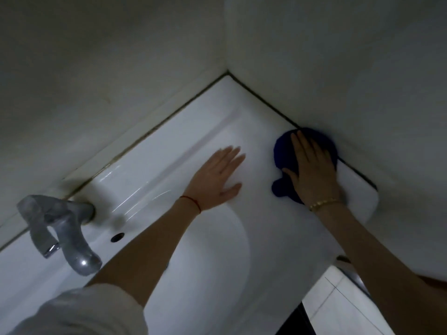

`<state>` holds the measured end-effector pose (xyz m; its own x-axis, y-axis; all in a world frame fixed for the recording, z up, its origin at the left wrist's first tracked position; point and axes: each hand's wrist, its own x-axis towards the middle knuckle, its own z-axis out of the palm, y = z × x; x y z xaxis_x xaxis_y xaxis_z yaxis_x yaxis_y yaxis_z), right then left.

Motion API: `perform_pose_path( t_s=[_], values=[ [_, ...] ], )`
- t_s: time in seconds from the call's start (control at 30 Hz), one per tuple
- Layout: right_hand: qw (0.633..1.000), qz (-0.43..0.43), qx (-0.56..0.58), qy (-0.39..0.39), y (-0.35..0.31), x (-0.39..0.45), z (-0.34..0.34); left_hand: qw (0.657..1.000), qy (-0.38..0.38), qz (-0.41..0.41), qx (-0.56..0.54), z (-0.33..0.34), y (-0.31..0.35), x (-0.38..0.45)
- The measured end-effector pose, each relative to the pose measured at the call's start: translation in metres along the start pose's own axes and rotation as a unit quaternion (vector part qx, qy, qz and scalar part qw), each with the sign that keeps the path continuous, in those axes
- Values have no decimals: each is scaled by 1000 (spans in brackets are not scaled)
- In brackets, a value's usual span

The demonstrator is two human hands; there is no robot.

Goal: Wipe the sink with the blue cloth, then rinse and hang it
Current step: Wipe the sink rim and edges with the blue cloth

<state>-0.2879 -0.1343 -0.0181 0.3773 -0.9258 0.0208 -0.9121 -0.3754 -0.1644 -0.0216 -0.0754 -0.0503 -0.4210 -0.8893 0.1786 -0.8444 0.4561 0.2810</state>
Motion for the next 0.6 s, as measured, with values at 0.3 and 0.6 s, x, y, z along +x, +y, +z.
perform_pose_path(
  t_s=[0.3,0.6],
  values=[
    [1000,27,-11,-1,-5,-9,-3,999,-27,-30,-4,11,19,-7],
    [967,217,87,104,11,-99,-9,998,-49,22,-34,25,71,-3]
  ],
)
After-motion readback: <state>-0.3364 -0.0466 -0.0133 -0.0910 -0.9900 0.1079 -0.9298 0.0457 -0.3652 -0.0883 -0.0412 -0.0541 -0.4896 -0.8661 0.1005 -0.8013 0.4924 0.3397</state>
